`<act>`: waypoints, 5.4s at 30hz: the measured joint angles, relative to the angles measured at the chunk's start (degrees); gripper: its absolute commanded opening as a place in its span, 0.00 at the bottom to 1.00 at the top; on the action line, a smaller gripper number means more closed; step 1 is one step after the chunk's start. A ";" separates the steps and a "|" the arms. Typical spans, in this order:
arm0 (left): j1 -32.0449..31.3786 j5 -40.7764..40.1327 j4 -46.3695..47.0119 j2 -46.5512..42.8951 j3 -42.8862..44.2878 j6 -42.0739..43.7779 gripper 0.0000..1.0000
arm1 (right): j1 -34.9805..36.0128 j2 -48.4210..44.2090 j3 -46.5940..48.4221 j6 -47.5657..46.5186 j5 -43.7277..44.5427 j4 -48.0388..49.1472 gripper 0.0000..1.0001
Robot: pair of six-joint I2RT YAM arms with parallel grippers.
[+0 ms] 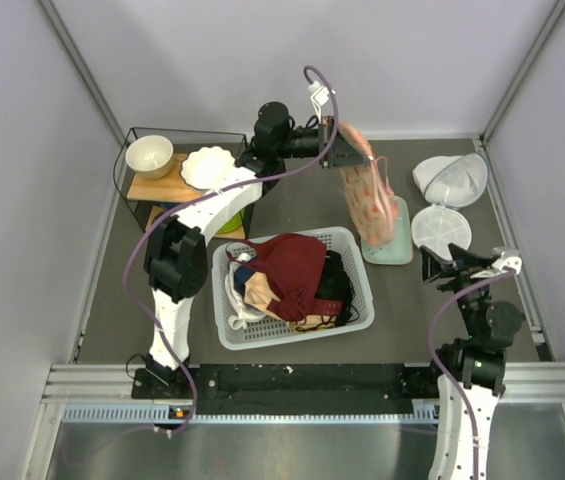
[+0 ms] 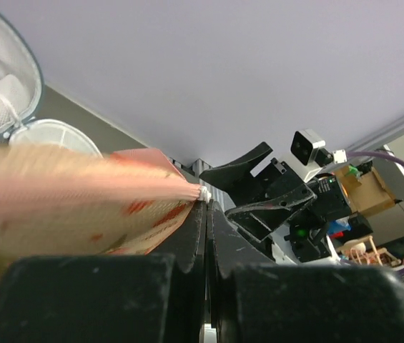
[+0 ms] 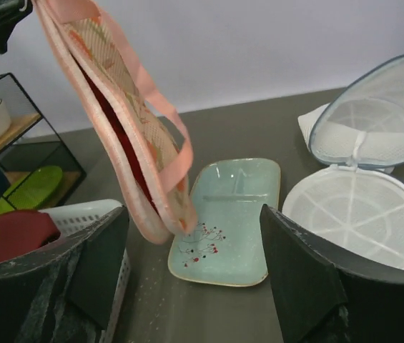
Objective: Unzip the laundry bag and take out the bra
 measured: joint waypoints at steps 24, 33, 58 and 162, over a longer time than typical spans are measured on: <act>-4.44 3.43 -1.49 2.99 12.00 -1.49 0.00 | 14.01 37.83 37.18 -17.62 -9.88 -2.93 0.89; -5.73 2.93 -3.13 3.08 13.40 -1.40 0.00 | 27.12 46.38 40.59 -22.12 0.00 -3.19 0.81; 5.07 7.96 6.93 1.75 3.52 -12.72 0.00 | 30.86 29.31 27.47 -36.04 6.32 2.34 0.00; -30.53 -43.54 -40.50 -6.86 -6.91 28.81 0.00 | 26.51 60.30 50.12 32.89 48.33 -49.75 0.00</act>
